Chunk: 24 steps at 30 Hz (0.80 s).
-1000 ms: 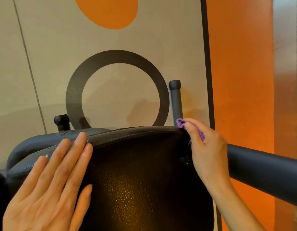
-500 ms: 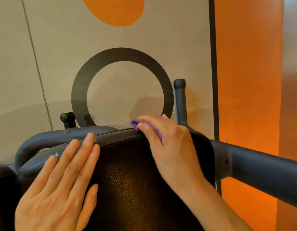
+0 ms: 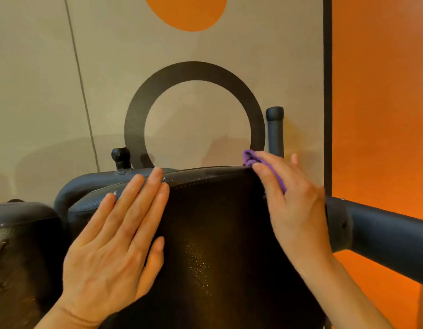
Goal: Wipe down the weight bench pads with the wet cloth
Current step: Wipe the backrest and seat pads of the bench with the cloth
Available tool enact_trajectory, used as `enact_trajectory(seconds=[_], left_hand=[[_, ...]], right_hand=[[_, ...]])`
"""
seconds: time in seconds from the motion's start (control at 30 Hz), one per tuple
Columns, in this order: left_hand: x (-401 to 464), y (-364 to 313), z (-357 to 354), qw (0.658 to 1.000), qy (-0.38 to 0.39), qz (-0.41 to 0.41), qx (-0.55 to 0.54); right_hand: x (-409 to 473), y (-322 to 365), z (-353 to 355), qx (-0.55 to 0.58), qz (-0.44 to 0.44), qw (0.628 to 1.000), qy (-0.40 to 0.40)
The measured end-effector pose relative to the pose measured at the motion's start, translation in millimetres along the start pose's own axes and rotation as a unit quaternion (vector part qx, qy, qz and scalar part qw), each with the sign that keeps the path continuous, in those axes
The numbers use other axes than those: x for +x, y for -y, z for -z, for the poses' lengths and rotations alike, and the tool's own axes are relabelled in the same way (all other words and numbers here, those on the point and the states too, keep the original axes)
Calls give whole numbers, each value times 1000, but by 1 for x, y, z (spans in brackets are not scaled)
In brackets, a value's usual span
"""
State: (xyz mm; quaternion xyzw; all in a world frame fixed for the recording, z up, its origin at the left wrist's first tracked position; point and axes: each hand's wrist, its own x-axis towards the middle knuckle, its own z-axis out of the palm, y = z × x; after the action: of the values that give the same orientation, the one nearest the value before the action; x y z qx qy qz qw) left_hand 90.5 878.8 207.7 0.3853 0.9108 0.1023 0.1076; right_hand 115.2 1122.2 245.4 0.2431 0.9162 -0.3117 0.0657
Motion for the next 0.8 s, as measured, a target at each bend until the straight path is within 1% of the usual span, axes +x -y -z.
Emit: enact_trajectory(seconds=[0.03, 0.07, 0.1, 0.2, 0.23, 0.3, 0.37, 0.4, 0.47, 0.53, 0.6, 0.67, 0.73, 0.8], left_hand=[[-1, -1, 0, 1000, -4, 2, 2], [-1, -2, -1, 1000, -10, 3, 0], [-2, -3, -2, 1000, -13, 3, -2], [-3, -2, -3, 1000, -21, -3, 3], [-3, -1, -3, 1000, -22, -6, 2], [-3, -1, -3, 1000, -24, -10, 0], [-4, -1, -3, 1000, -22, -8, -2], [-4, -1, -2, 1000, -23, -6, -5], [-3, 0, -1, 1000, -24, -2, -13], [-2, -2, 3, 999, -27, 9, -30], [-3, -6, 9, 996, -43, 53, -59], [-10, -7, 16, 988, -56, 119, -85], [-25, -2, 22, 980, -59, 171, -86], [-38, 8, 27, 975, -53, 202, -78]], right_hand=[[-2, 1, -2, 9, -19, 999, -28], [-4, 11, -9, 16, -18, 999, -39], [-6, 25, -18, 18, 4, 999, -32], [-13, 56, -39, 6, 109, 994, 33], [-11, 53, -37, -2, 114, 992, 45], [-7, 39, -29, -3, 75, 997, 28], [-7, 31, -27, 12, 28, 999, -17], [-7, 32, -30, 6, 18, 999, -34], [-6, 36, -41, -24, 20, 998, -53], [-4, 37, -46, -30, 25, 997, -59], [-3, 34, -46, -27, 29, 997, -60], [-3, 34, -46, -31, 39, 997, -65], [-3, 37, -48, -34, 52, 996, -71], [-3, 37, -47, -37, 54, 995, -75]])
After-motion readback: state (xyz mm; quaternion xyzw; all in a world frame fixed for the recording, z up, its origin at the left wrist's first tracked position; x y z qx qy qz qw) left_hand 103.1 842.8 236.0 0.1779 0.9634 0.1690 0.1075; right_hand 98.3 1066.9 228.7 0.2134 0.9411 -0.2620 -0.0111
